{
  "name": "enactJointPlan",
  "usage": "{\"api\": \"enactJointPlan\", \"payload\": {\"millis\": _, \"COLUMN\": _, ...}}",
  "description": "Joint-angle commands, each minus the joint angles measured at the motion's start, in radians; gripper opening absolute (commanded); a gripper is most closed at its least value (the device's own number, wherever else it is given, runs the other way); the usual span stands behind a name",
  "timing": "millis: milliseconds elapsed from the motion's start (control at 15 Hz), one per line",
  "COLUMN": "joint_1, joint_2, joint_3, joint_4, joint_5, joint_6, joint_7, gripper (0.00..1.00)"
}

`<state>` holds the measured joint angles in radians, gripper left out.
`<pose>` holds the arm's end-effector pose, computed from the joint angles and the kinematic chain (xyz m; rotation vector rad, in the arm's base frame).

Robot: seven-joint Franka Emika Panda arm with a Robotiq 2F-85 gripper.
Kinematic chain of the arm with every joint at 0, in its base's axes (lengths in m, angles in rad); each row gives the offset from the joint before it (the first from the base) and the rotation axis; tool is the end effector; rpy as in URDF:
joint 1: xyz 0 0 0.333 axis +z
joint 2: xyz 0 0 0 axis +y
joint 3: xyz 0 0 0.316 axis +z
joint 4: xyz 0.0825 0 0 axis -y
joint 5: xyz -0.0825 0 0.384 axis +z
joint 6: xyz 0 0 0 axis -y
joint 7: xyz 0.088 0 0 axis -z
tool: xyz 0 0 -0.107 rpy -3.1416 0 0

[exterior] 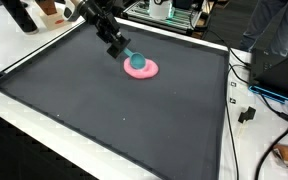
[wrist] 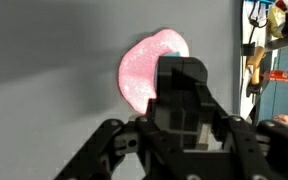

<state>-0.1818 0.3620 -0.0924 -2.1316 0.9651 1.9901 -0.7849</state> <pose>0.5269 -0.0958 0.2220 -2.2904 0.1548 0.0263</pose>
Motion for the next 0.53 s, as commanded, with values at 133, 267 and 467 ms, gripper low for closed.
{"api": "enactJointPlan", "payload": {"millis": 133, "joint_1": 0.002, "joint_2": 0.031, "joint_3": 0.000, "joint_4": -0.004, "joint_5": 0.003, "joint_6": 0.045, "joint_7": -0.003, "gripper": 0.26}}
{"api": "enactJointPlan", "payload": {"millis": 267, "joint_1": -0.002, "joint_2": 0.022, "joint_3": -0.007, "joint_4": -0.007, "joint_5": 0.000, "joint_6": 0.050, "joint_7": 0.000, "gripper": 0.26}}
{"api": "enactJointPlan", "payload": {"millis": 467, "joint_1": -0.007, "joint_2": 0.011, "joint_3": -0.009, "joint_4": -0.007, "joint_5": 0.001, "joint_6": 0.034, "joint_7": 0.006, "gripper": 0.26}}
